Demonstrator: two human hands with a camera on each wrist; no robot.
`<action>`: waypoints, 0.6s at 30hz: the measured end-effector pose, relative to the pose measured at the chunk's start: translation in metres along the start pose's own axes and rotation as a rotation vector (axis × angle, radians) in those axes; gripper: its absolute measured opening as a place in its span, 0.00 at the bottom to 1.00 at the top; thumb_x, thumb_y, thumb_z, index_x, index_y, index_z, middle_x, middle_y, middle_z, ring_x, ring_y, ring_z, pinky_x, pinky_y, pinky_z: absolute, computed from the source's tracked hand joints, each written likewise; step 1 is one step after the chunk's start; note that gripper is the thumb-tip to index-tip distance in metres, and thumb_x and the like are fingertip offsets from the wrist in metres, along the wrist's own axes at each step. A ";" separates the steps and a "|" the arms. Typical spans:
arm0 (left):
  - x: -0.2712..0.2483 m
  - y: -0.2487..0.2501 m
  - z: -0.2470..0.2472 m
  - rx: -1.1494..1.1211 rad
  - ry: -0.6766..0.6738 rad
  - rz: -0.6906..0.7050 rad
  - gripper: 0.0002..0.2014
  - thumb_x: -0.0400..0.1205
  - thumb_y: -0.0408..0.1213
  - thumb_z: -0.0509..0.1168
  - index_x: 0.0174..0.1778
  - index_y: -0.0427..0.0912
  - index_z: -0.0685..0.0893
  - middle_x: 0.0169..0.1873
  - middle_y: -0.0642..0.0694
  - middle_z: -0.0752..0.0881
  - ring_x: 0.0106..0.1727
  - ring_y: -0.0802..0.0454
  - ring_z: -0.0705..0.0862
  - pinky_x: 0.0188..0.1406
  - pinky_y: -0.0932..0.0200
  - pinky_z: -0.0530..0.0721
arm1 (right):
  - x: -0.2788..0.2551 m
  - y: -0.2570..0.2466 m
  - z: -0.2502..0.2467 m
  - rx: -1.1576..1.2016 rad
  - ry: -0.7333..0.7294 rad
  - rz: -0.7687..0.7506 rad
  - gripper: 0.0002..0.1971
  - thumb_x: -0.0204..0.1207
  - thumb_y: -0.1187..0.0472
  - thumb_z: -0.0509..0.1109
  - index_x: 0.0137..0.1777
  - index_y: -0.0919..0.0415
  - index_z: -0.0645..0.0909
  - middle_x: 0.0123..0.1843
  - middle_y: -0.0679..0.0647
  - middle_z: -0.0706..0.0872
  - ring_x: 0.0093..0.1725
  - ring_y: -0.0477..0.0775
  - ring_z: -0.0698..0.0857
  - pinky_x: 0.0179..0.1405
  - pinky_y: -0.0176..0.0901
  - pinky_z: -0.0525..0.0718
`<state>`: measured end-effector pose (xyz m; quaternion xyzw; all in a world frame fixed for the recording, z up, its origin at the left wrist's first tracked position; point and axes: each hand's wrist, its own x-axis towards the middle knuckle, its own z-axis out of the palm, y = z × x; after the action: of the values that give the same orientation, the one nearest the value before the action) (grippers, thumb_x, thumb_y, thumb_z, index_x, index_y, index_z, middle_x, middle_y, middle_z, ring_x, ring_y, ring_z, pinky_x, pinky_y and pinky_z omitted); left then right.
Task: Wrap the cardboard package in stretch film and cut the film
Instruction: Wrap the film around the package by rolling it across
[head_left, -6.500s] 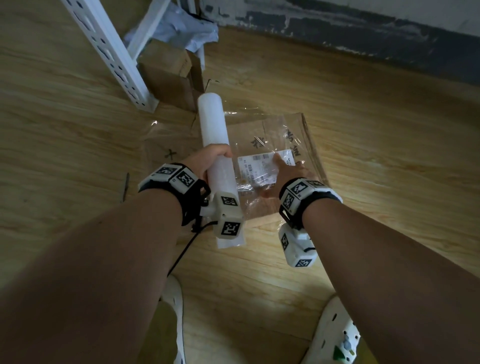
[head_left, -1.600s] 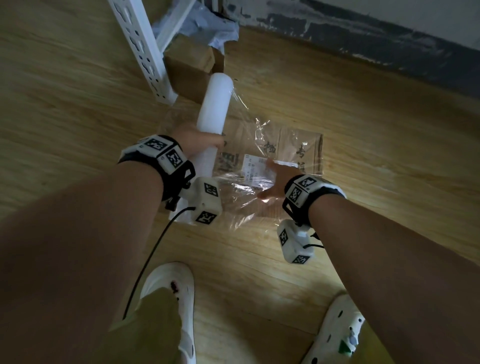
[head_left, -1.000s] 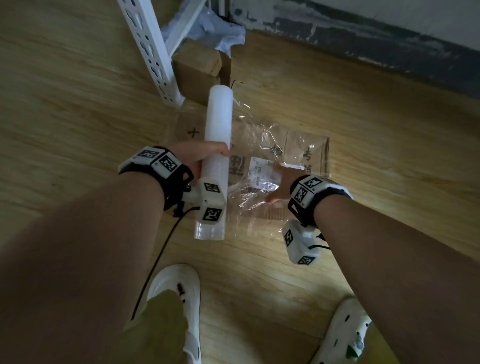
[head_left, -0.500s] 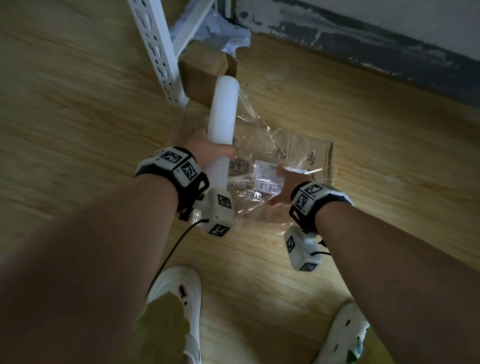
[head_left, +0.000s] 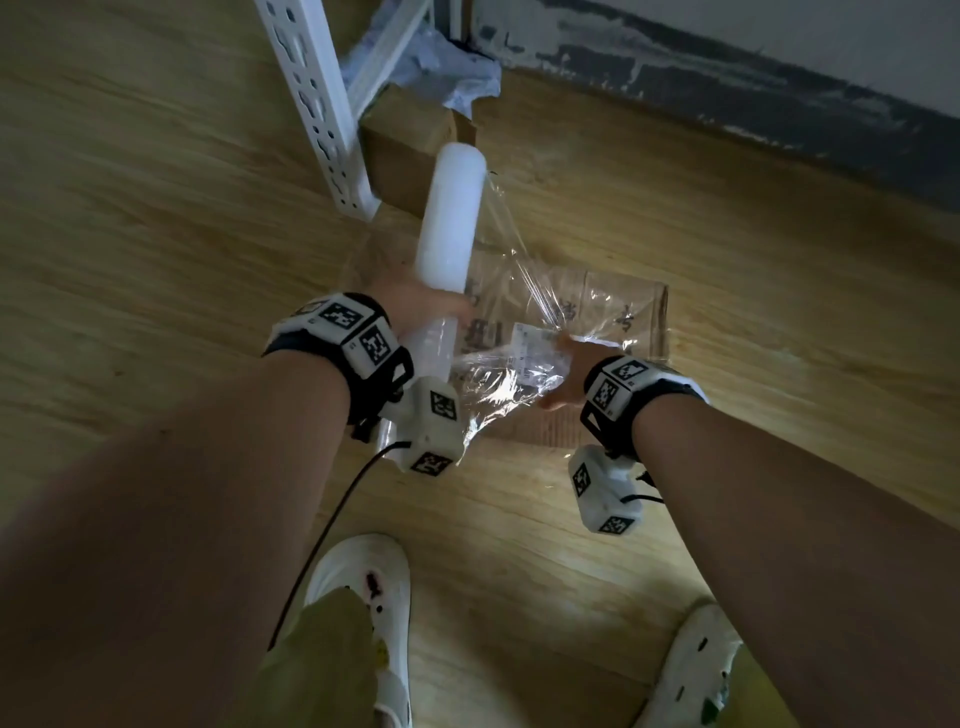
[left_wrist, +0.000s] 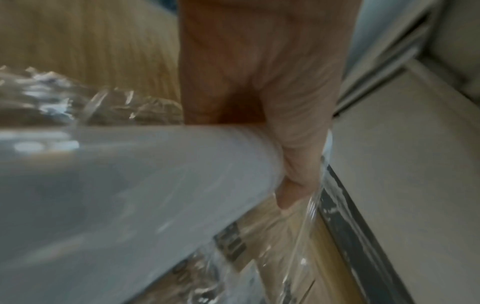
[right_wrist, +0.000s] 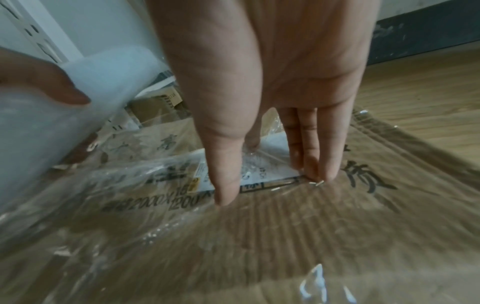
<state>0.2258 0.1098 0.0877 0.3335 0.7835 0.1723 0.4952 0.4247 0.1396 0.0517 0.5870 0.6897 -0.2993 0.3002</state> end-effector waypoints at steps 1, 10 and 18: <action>-0.003 0.000 0.000 -0.062 -0.030 -0.046 0.35 0.58 0.46 0.79 0.60 0.39 0.79 0.51 0.43 0.85 0.52 0.44 0.85 0.53 0.47 0.86 | -0.002 -0.001 -0.001 -0.005 -0.004 0.000 0.51 0.71 0.49 0.77 0.86 0.52 0.47 0.82 0.58 0.67 0.77 0.63 0.72 0.72 0.55 0.75; -0.006 -0.005 -0.007 -0.415 -0.307 -0.170 0.16 0.79 0.38 0.62 0.60 0.35 0.75 0.45 0.39 0.81 0.43 0.43 0.82 0.41 0.53 0.82 | -0.010 -0.010 -0.010 -0.003 0.015 0.011 0.41 0.71 0.44 0.76 0.80 0.58 0.64 0.72 0.58 0.79 0.67 0.60 0.81 0.63 0.51 0.78; -0.011 -0.009 -0.008 -0.403 -0.290 -0.166 0.35 0.62 0.35 0.69 0.69 0.33 0.74 0.47 0.37 0.82 0.45 0.40 0.84 0.45 0.49 0.84 | 0.003 -0.041 -0.012 0.244 0.184 0.029 0.39 0.69 0.48 0.79 0.74 0.70 0.70 0.67 0.63 0.81 0.64 0.62 0.83 0.58 0.49 0.84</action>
<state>0.2185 0.0962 0.0933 0.1840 0.6790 0.2341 0.6711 0.3831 0.1453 0.0595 0.6541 0.6641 -0.3216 0.1665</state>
